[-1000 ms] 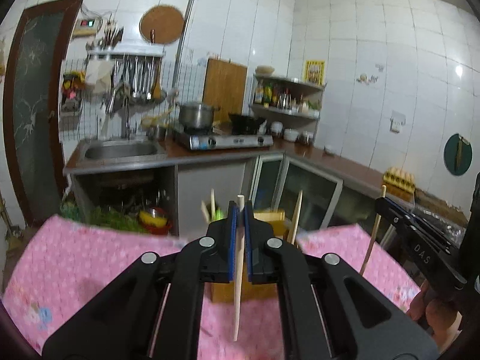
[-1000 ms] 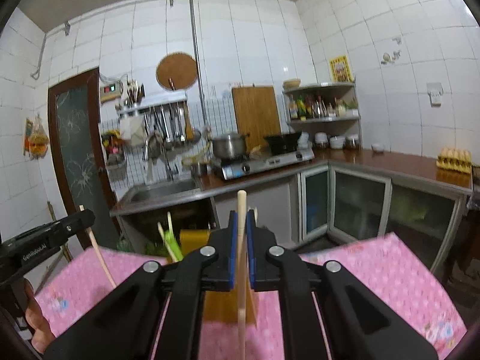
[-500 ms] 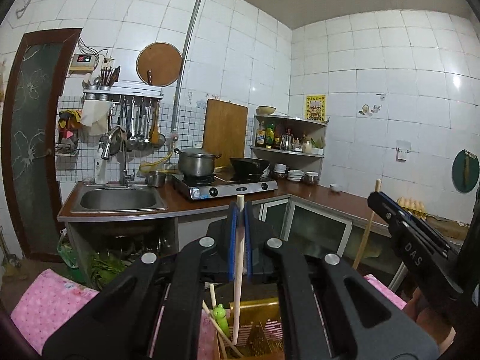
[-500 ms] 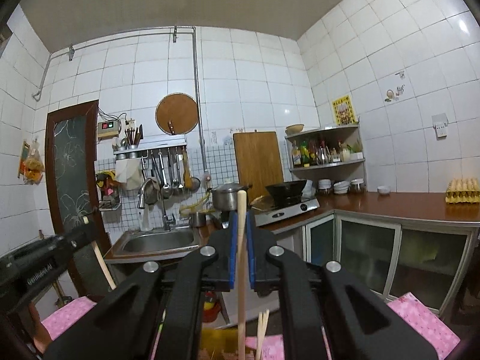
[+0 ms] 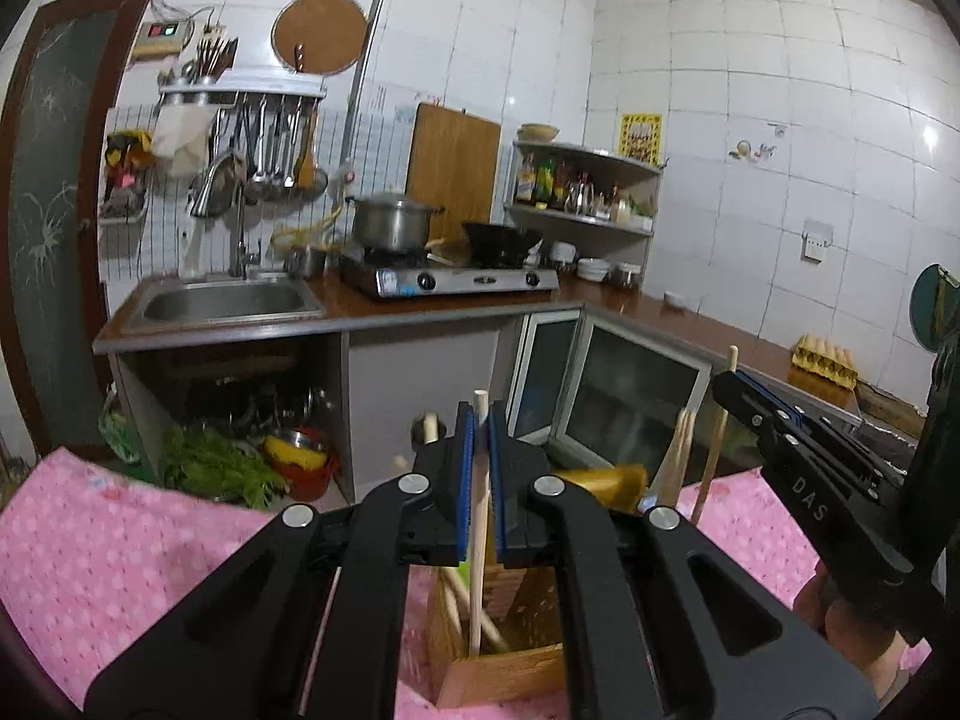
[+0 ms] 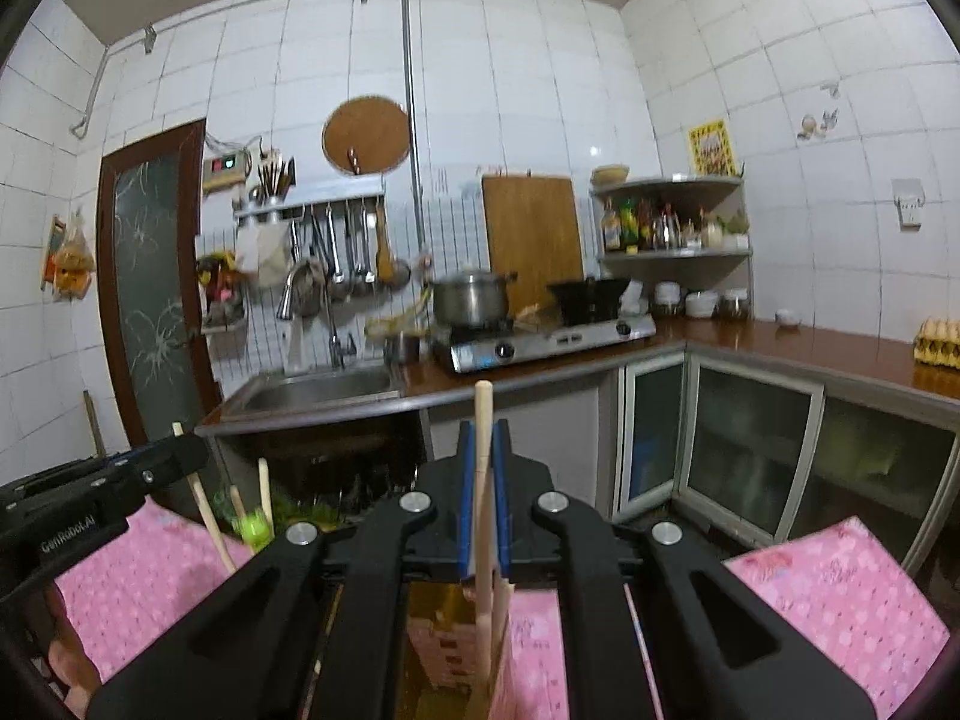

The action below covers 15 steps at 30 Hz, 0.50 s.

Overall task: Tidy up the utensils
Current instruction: 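Drop the left tool's chopstick into the holder and open while the right tool releases its chopstick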

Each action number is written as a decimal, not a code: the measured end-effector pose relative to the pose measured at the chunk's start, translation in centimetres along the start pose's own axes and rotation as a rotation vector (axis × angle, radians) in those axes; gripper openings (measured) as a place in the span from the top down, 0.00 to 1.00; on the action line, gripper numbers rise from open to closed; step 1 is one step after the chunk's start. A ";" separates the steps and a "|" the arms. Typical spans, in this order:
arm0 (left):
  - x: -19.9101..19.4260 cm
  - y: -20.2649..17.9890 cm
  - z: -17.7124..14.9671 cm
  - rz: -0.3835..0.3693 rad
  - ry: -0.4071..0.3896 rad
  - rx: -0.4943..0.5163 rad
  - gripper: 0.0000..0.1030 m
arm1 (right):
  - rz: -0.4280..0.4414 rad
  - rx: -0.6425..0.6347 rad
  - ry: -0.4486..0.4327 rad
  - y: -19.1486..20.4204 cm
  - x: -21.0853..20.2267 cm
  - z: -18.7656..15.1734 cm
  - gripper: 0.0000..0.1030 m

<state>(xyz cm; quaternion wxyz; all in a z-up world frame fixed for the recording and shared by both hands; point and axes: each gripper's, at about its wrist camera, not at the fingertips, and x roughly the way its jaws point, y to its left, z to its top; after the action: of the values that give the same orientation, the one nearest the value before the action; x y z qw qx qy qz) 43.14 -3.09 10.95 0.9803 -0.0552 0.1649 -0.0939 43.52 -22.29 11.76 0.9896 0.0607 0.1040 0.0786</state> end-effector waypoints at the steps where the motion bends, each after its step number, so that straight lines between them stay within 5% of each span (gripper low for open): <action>1: 0.1 0.2 -0.5 0.003 0.009 -0.007 0.96 | 0.001 0.004 0.012 -0.2 0.1 -0.3 0.94; 10: 0.8 1.0 -2.4 0.022 0.077 -0.042 0.92 | -0.012 0.011 0.102 -0.7 0.6 -3.0 0.93; 11: 0.6 1.1 -2.4 0.022 0.080 -0.044 0.88 | -0.009 0.014 0.105 -0.8 0.5 -3.0 0.93; 13: -0.2 1.1 -2.3 0.034 0.074 -0.049 0.58 | -0.008 0.018 0.111 -0.8 -0.1 -2.8 0.92; 14: -0.9 1.2 -2.3 0.048 0.059 -0.052 0.53 | -0.012 0.019 0.110 -0.8 -0.5 -2.6 0.91; 15: -1.4 1.1 -2.2 0.053 0.052 -0.054 0.48 | -0.015 0.022 0.106 -0.8 -1.0 -2.2 0.79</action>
<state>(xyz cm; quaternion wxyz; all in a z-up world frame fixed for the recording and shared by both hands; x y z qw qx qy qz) 41.28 -1.88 9.19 0.9759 -0.0746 0.1944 -0.0651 42.15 -23.02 9.71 0.9825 0.0664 0.1577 0.0733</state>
